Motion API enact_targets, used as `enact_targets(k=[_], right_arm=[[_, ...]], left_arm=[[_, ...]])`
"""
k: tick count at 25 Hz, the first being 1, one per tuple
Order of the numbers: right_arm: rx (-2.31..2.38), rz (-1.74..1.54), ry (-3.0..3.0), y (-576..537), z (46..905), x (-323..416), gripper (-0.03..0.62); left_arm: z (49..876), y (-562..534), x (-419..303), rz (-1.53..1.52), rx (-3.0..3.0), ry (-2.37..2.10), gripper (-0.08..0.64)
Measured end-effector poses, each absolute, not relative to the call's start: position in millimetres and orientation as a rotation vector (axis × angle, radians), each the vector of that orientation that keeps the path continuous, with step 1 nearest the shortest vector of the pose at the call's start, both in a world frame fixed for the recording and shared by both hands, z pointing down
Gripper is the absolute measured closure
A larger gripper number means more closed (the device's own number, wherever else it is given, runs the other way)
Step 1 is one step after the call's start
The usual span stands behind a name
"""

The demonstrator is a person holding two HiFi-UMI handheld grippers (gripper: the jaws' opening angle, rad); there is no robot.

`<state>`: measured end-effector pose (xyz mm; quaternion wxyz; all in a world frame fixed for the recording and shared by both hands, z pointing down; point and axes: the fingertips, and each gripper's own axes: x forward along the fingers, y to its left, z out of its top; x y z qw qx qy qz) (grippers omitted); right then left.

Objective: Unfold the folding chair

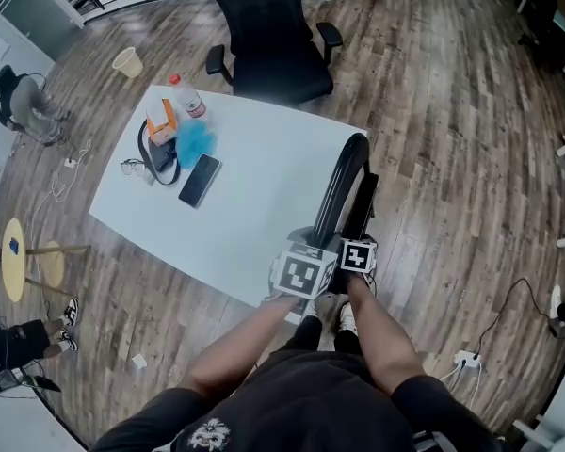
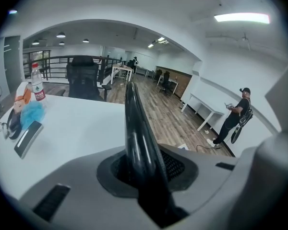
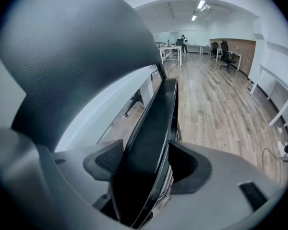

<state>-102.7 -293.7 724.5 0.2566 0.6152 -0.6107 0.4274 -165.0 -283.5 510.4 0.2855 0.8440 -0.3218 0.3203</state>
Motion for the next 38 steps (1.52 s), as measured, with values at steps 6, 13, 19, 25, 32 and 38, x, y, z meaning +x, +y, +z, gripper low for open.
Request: enact_targets(k=[6, 13, 19, 25, 32, 38], right_arm=[[1.746, 1.161, -1.646, -277.5, 721.9, -64.4, 0.321], [1.815, 1.178, -1.642, -248.5, 722.0, -13.7, 0.324], [1.8, 1.338, -1.771, -214.7, 730.1, 42.1, 0.327], [1.635, 1.478, -1.955, -185.3, 744.2, 84.4, 0.23], [1.666, 1.602, -1.926, -150.1, 777.7, 161.0, 0.229], [1.574, 1.628, -1.927, -119.9, 811.6, 214.5, 0.229]], left_arm=[[507.5, -283.8, -167.1, 0.816, 2.241, -0.852, 0.466], [514.9, -281.4, -161.1, 0.826, 2.243, -0.854, 0.471], [531.2, -275.6, -154.3, 0.827, 2.199, -0.839, 0.476], [540.1, -267.6, -132.7, 0.883, 2.177, -0.947, 0.462], [556.6, -249.3, -96.7, 0.946, 2.164, -1.008, 0.448], [571.7, -236.6, -63.2, 0.992, 2.171, -1.05, 0.44]])
